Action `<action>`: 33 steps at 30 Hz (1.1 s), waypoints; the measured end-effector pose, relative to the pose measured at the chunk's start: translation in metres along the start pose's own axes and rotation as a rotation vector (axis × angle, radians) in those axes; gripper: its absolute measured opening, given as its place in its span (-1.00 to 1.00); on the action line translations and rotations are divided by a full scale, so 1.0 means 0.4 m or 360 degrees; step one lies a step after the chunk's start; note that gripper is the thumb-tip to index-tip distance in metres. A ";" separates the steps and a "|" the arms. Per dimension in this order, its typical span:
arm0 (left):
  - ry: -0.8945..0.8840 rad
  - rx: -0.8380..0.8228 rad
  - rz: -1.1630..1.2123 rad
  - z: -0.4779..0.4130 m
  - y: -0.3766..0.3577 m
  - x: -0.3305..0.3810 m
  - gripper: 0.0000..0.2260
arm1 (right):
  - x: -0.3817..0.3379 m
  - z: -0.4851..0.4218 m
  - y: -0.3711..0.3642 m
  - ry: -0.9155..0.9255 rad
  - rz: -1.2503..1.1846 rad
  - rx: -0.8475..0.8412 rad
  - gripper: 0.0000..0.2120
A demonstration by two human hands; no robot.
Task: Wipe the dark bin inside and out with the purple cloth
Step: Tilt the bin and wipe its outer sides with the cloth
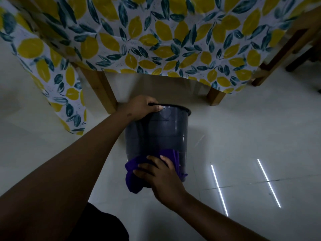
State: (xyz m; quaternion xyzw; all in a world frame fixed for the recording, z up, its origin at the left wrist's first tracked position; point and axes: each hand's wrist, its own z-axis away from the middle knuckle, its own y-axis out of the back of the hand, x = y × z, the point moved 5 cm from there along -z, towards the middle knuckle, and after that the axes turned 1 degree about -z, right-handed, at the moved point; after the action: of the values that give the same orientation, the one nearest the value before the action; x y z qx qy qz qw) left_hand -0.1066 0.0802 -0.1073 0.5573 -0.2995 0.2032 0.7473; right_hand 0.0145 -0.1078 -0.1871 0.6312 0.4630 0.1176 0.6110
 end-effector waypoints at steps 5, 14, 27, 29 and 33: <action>-0.0039 -0.0036 -0.0017 -0.009 -0.005 0.019 -0.85 | 0.075 -0.067 0.067 -0.0254 0.0073 0.0262 -0.57; -0.0078 -0.0039 -0.0018 -0.018 -0.015 0.025 -0.76 | 0.083 -0.074 0.069 -0.0216 0.0009 0.0328 -0.56; -0.0101 0.0054 0.0019 -0.023 -0.014 0.029 -0.86 | 0.146 -0.147 0.140 -0.0236 -0.0061 0.0354 -0.57; -0.0083 0.0091 0.0020 -0.022 -0.010 0.016 -0.84 | 0.122 -0.127 0.115 -0.0112 -0.0057 0.0233 -0.57; -0.0037 0.0101 0.0045 -0.021 -0.001 -0.002 -0.84 | 0.067 -0.048 0.046 0.0195 -0.0174 -0.0055 -0.61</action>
State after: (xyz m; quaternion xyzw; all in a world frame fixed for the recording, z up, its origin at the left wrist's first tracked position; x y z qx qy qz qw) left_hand -0.1051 0.0882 -0.1101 0.5788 -0.3094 0.2166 0.7227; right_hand 0.0236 -0.0724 -0.1776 0.5859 0.5313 0.1306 0.5979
